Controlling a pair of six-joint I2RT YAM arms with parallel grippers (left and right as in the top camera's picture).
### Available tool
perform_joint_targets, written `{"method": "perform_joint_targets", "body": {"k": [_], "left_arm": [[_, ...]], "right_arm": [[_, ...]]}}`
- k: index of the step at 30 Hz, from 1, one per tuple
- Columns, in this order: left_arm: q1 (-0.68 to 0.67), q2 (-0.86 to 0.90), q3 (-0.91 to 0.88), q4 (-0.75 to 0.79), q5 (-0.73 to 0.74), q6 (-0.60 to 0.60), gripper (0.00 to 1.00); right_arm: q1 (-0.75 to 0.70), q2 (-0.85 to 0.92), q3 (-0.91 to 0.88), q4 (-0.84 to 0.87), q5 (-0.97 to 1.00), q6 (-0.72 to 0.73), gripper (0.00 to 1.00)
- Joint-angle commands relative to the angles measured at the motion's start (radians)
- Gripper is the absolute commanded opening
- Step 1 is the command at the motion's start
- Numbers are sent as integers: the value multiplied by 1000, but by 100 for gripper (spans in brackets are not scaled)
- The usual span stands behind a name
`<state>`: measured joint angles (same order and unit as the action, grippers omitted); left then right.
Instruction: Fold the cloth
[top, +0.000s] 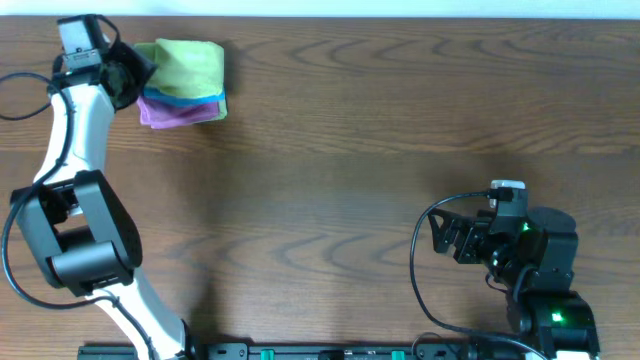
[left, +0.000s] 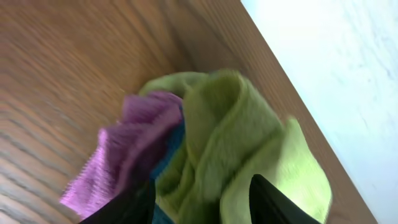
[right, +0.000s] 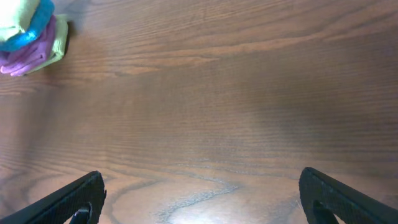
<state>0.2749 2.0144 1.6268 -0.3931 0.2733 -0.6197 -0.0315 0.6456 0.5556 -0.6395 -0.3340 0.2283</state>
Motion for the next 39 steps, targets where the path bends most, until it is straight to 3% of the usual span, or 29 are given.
{"method": "perform_joint_targets", "body": {"k": [1,5,14,20,24,26,39], "left_arm": [[31,-3,24,-7,-11,15,54],[46,-24,24,-15,-10,23,59],[46,-81,25,-17,92,22,59],[45,-138,25,-14,95,21,41],[39,-144,25,-10,122,-11,14],[26,-143,25,-7,124,-24,7],[-108,-20,25,179,48,-104,5]], "right_arm": [[-10,-4,-2,-1,-7,14,99],[-10,-4,-2,-1,-7,14,99],[-10,-4,-3,-1,-7,14,99],[-10,-4,-2,-1,-7,14,99],[-10,-4,-2,-1,-7,14,99],[-10,-4,-2,-1,-7,14,99],[-10,-4,-2,-1,-7,14,99]]}}
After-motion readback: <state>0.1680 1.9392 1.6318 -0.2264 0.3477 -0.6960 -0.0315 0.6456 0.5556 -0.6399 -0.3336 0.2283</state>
